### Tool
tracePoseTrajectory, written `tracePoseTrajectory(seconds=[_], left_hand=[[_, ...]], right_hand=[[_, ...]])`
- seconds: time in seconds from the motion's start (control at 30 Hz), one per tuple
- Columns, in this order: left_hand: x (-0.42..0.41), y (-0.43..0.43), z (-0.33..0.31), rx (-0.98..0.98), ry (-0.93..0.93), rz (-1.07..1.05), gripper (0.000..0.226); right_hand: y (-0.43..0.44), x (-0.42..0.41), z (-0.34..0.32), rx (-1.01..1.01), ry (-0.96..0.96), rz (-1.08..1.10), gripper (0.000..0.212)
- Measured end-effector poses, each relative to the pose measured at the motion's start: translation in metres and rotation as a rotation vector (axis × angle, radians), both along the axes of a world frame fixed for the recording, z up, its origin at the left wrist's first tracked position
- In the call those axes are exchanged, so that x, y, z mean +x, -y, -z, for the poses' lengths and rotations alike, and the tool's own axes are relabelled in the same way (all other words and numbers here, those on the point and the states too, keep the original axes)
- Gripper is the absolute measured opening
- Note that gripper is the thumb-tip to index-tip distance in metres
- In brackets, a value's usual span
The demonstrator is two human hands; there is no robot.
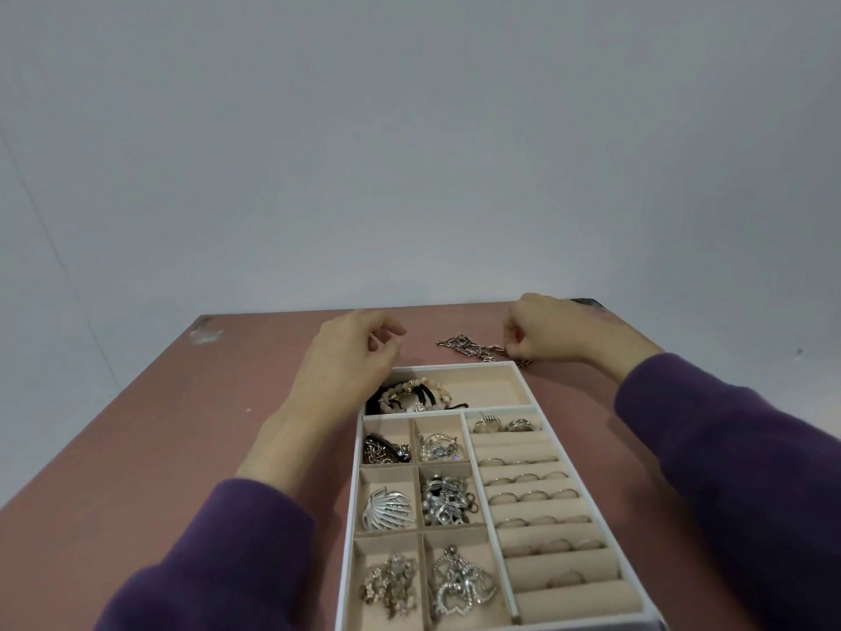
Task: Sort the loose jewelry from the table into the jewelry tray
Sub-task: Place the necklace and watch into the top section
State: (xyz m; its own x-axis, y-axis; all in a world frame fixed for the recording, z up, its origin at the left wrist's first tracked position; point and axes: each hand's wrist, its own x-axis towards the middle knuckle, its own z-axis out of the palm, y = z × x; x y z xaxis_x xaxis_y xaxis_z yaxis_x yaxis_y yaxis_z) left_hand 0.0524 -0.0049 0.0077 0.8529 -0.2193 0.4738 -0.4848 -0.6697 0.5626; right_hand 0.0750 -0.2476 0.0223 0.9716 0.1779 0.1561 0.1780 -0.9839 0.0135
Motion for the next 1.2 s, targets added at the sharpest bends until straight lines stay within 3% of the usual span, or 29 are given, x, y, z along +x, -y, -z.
tracePoseTrajectory(seconds=[0.1,0.2,0.33,0.47,0.73,0.87,1.0,1.2], left_hand=[[0.0,-0.001,0.0,0.003,0.007,-0.004,0.016],[0.0,0.0,0.0,-0.007,0.015,-0.003,0.016],[-0.001,0.0,0.0,-0.008,0.021,-0.002,0.016],[-0.003,0.0,-0.003,-0.023,0.037,-0.004,0.015],[-0.008,0.007,-0.013,-0.16,-0.01,0.045,0.014],[-0.01,0.016,-0.029,-0.07,-0.062,0.105,0.014],[-0.009,0.027,-0.047,0.013,-0.079,0.129,0.017],[-0.009,0.046,-0.062,-0.026,-0.133,0.133,0.034]], right_hand=[[0.002,0.002,0.001,0.064,0.009,0.026,0.018],[0.001,0.003,-0.001,0.288,0.083,0.03,0.024],[-0.002,-0.001,-0.012,0.584,0.178,0.018,0.012],[-0.005,-0.005,-0.026,0.697,0.203,0.016,0.012],[-0.013,-0.011,-0.055,1.083,0.128,0.053,0.021],[-0.015,-0.018,-0.079,1.238,0.12,0.007,0.017],[-0.021,-0.026,-0.107,1.306,0.13,-0.049,0.017],[-0.037,-0.036,-0.147,1.298,0.208,-0.132,0.014]])
